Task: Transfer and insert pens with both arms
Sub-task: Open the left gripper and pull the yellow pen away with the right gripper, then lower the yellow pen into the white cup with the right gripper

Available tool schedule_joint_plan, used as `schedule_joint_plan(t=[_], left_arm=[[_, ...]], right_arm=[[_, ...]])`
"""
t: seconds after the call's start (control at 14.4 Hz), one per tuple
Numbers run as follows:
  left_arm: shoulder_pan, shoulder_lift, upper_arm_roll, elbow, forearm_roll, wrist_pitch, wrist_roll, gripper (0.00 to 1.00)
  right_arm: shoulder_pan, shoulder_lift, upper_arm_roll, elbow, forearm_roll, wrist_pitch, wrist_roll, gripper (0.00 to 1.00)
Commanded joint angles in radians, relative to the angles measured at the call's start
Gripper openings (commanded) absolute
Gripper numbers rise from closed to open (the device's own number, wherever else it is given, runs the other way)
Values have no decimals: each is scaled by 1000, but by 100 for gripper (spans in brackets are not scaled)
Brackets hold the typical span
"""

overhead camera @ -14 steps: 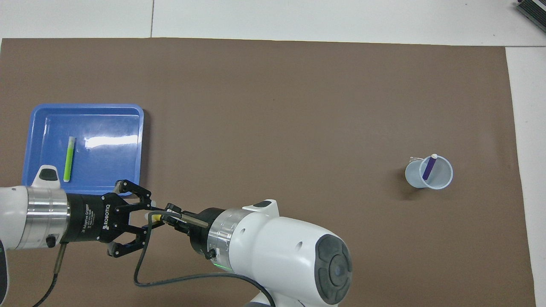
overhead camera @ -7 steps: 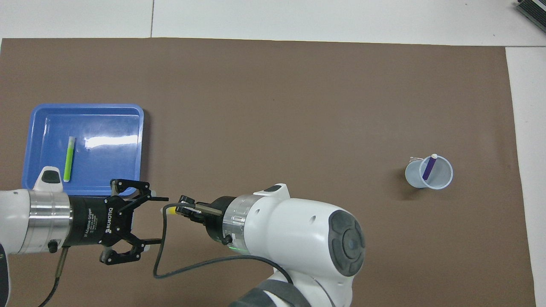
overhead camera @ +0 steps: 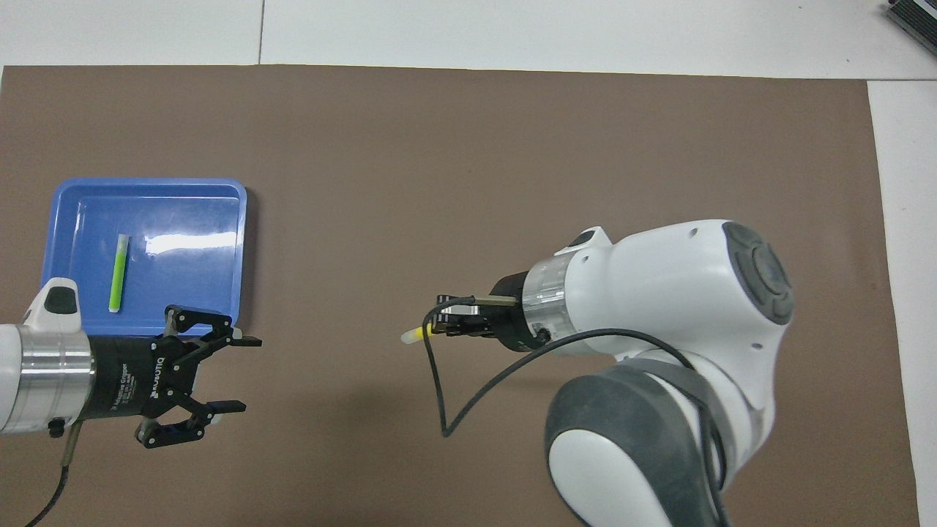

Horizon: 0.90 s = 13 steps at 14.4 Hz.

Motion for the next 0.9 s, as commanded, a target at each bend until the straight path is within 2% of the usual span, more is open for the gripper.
schedule_joint_plan(t=[0.0, 0.14, 0.35, 0.49, 0.63, 0.83], left_arm=[[52, -28, -1, -11, 112, -59, 221, 81], [89, -25, -1, -6, 186, -61, 388, 81], [114, -19, -1, 9, 276, -47, 580, 81], [152, -8, -1, 17, 324, -29, 742, 81], [193, -5, -1, 19, 335, -6, 867, 81], [212, 2, -1, 19, 430, 58, 1034, 81]], right_arm=[[-92, -58, 10, -10, -119, -165, -203, 0], [-167, -72, 9, -10, -209, -271, -390, 0], [-257, -75, 7, -10, -361, -350, -642, 0], [-305, -77, 7, -10, -467, -355, -815, 0], [-311, -77, 9, -10, -597, -341, -969, 0], [-319, -77, 7, -31, -716, -254, -1133, 0]])
